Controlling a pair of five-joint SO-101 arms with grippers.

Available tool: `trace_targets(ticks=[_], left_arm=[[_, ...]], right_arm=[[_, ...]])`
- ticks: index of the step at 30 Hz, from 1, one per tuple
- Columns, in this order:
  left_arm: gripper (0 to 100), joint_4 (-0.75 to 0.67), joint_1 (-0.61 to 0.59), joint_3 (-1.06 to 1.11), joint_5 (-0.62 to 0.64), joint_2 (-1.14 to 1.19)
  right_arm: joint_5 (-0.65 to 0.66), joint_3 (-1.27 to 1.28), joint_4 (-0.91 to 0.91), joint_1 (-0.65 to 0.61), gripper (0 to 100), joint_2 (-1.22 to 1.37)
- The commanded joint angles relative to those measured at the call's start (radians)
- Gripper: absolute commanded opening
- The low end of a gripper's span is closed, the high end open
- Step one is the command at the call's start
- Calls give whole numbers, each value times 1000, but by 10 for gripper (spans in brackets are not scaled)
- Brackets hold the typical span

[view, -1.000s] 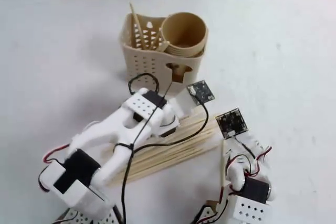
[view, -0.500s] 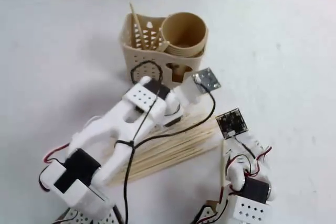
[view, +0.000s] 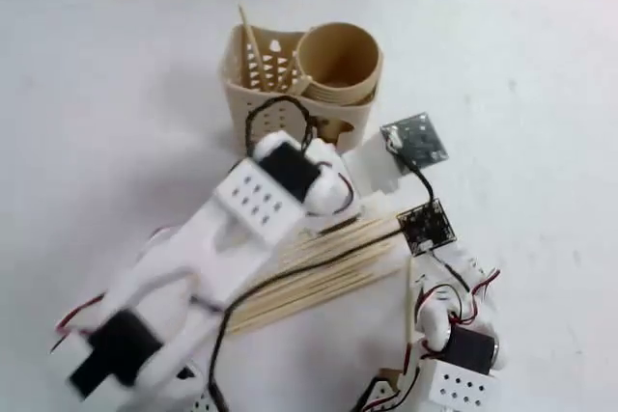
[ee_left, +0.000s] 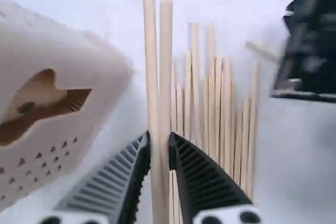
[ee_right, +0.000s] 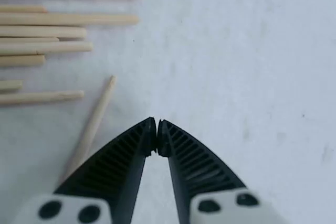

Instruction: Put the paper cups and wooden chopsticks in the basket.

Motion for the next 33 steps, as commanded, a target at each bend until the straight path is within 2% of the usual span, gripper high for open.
trace_targets(ticks=[1,4,8,14,18,22,25,33], left_arm=[[23,0,21,-23,34,-309],[23,-5,-48,-98,38,-404],[23,-12,-156,-288,38,-414],[23,-222,-226,-462,43,-412],[23,-341,-291,-454,149,-404],[23,-500,-375,-393,270,-369],[23,-678,-404,-256,322,-352],[23,-1171,-397,166,336,-340]], right_arm=[[12,20,-10,-8,18,-5],[12,20,-10,-8,18,-5],[12,20,-10,-10,18,-5],[12,20,-10,-10,18,-5],[11,20,-10,-10,18,-5],[11,20,-10,-10,18,-5],[9,20,-10,-10,18,-5],[9,20,-10,-10,18,-5]])
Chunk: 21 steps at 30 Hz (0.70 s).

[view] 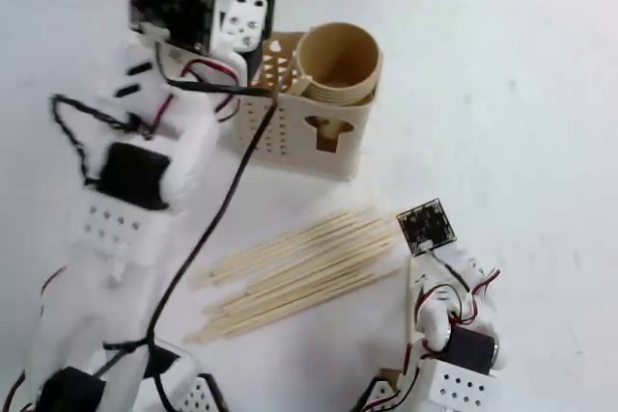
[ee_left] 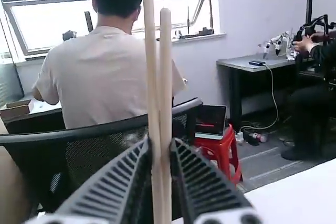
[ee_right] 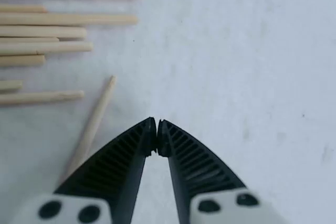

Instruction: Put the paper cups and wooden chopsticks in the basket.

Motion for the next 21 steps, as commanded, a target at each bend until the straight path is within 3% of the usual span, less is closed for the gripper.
trace_targets(ticks=[1,6,12,21], left_arm=[[23,-281,-5,189,14,2],[24,-436,-12,304,14,51],[24,-517,-13,305,14,206],[26,-491,-13,371,12,220]], right_arm=[[9,20,-10,-10,18,-5],[11,20,-10,-10,18,-5],[11,20,-10,-10,18,-5],[11,20,-12,-10,18,-5]])
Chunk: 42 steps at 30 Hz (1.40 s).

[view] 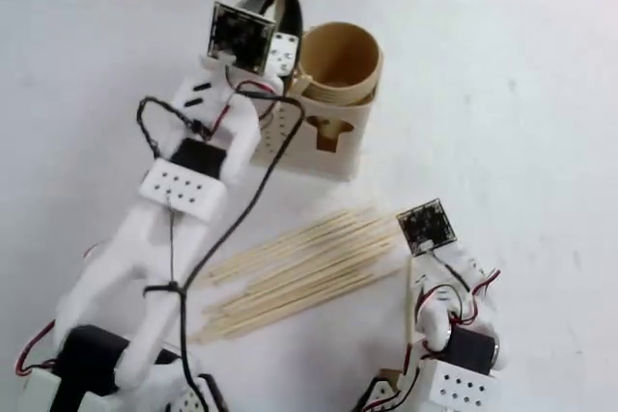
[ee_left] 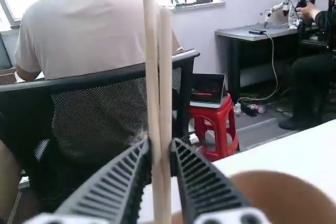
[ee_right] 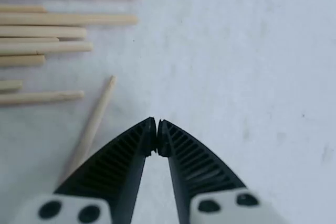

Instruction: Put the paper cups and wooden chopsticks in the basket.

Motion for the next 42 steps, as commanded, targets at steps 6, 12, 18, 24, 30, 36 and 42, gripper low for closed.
trace_targets(ticks=[6,12,18,24,30,36,42], left_arm=[[67,-3,-62,26,2,-4],[98,141,-108,-87,9,-4],[98,385,-111,-287,11,-4],[98,914,-74,-621,-69,-54],[98,1613,119,-881,-287,-111],[102,1755,202,-598,-394,-30],[102,1278,205,-120,-431,54]], right_arm=[[11,20,-12,-10,18,-5],[11,20,-12,-10,18,-5],[11,20,-12,-10,18,-5],[11,20,-12,-10,18,-5],[11,20,-12,-8,18,-5],[11,20,-12,-5,18,-5],[11,20,-12,-7,18,-5]])
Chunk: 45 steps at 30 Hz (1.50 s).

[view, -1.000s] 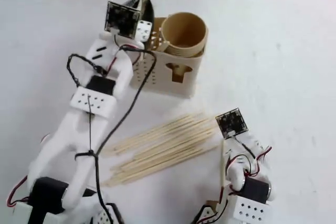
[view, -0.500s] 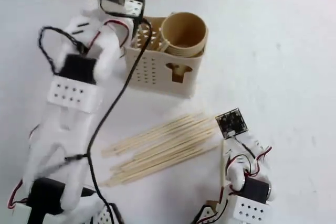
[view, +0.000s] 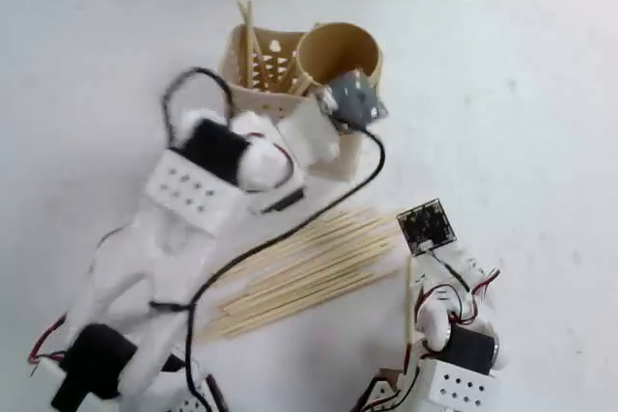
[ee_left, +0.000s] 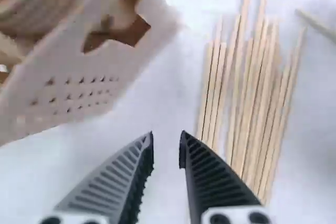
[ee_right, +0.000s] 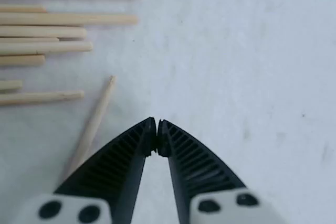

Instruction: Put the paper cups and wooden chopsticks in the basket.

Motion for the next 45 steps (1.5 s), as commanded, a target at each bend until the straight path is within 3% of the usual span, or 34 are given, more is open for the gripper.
trace_targets(ticks=[1,4,8,22,30,37,45], left_arm=[[102,-385,19,336,-46,50],[105,-555,12,450,-51,108],[157,-617,-5,454,-54,255],[146,-417,-10,198,-52,539],[22,-296,-10,46,-52,657],[22,-275,-1,34,-54,641],[22,-169,-4,40,-54,300]], right_arm=[[11,20,-12,-7,18,-5],[12,20,-12,-8,18,-4],[12,20,-10,-8,18,-4],[12,20,-10,-10,18,-4],[12,20,-10,-10,18,-4],[12,20,-10,-10,18,-4],[12,20,-10,-10,18,-4]])
